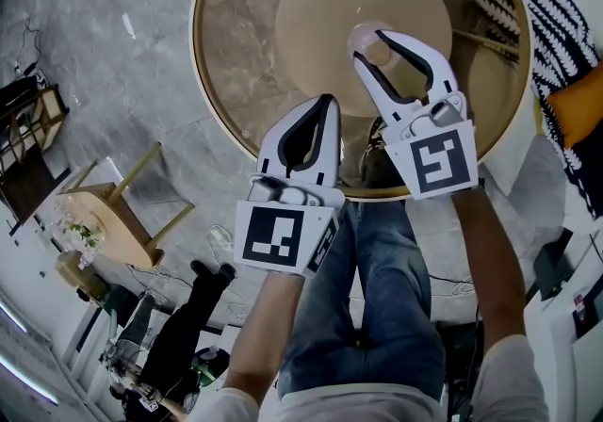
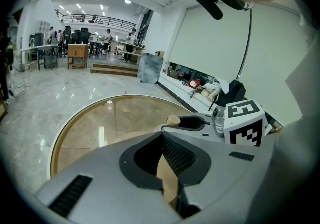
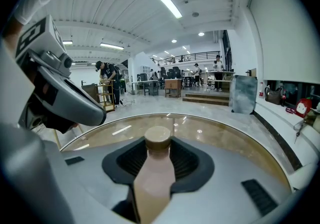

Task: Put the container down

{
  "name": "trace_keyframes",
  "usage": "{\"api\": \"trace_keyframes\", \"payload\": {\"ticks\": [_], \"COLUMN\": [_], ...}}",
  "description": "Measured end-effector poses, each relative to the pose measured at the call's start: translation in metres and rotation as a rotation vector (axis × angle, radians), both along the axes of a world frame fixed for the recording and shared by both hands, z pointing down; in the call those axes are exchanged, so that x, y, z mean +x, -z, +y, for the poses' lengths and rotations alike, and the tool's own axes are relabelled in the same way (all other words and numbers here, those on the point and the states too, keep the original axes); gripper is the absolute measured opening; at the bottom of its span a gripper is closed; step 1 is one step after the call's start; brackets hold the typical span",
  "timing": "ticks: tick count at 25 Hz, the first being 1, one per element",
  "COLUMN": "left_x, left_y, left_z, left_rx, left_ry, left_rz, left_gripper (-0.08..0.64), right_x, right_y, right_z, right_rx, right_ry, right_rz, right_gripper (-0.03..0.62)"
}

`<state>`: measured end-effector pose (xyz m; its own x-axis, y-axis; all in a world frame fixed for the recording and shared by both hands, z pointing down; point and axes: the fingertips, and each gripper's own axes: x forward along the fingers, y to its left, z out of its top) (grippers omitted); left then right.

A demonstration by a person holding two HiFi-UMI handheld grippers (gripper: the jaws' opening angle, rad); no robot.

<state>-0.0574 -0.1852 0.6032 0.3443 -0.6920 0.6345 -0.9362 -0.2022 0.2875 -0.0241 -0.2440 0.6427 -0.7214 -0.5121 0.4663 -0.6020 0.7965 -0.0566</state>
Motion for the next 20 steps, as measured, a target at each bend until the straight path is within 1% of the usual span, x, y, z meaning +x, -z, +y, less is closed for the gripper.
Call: {"api": "trace_keyframes", "payload": {"ticks": [9, 20], "left_x": [-0.002, -0.005], "left_y": [0.004, 0.016], "left_z": [0.005, 0.008], "left_rx": [0.011, 0.027], "left_ry": [0.005, -0.004], "left_rz": [0.002, 0.015], "left_gripper": [0.017, 0.018], "right_x": [-0.001, 0.001], "right_y": [-0.001, 0.001], "right_z": [-0.001, 0.003], "right_rx": [-0.008, -0.009], "right_ry": [0.003, -0.025], "right_rz": [0.021, 0.036], "right_gripper": [0.152, 0.155]}}
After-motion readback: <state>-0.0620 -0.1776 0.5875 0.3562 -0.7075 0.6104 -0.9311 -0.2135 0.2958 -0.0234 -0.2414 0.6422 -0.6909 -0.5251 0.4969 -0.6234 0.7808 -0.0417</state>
